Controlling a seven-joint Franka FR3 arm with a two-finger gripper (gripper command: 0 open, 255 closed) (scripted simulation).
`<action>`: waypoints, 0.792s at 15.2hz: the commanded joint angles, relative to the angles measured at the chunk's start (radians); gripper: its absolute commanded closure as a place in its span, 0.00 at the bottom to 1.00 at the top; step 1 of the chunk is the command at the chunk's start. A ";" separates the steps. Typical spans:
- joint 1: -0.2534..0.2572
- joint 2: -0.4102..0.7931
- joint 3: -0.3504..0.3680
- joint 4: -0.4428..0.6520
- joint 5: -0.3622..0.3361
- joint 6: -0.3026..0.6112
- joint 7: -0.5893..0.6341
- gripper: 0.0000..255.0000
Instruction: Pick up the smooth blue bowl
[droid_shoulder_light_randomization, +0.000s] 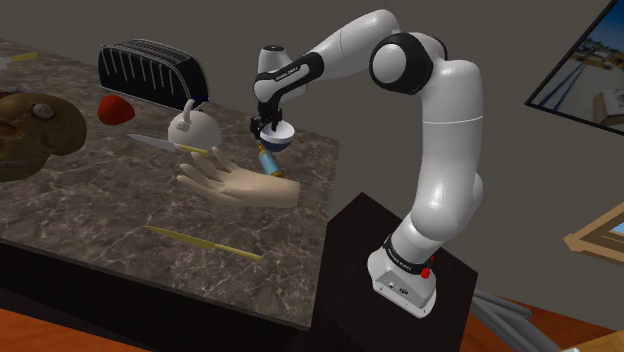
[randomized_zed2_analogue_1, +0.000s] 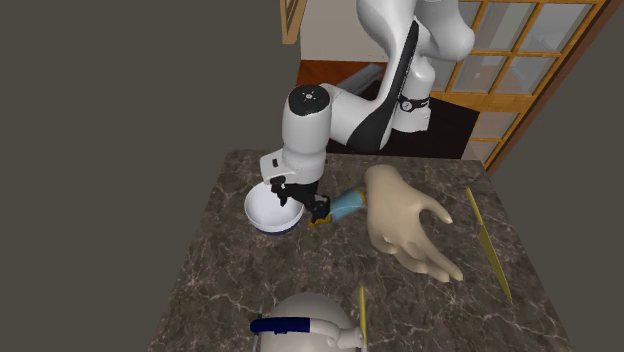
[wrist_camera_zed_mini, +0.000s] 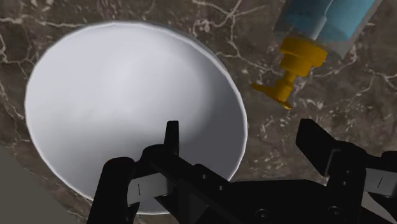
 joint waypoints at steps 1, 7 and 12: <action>-0.002 0.027 -0.002 0.009 -0.001 0.001 -0.001 0.00; -0.002 0.053 -0.003 0.013 -0.002 0.022 0.000 1.00; -0.002 0.053 -0.003 0.014 -0.002 0.022 0.000 1.00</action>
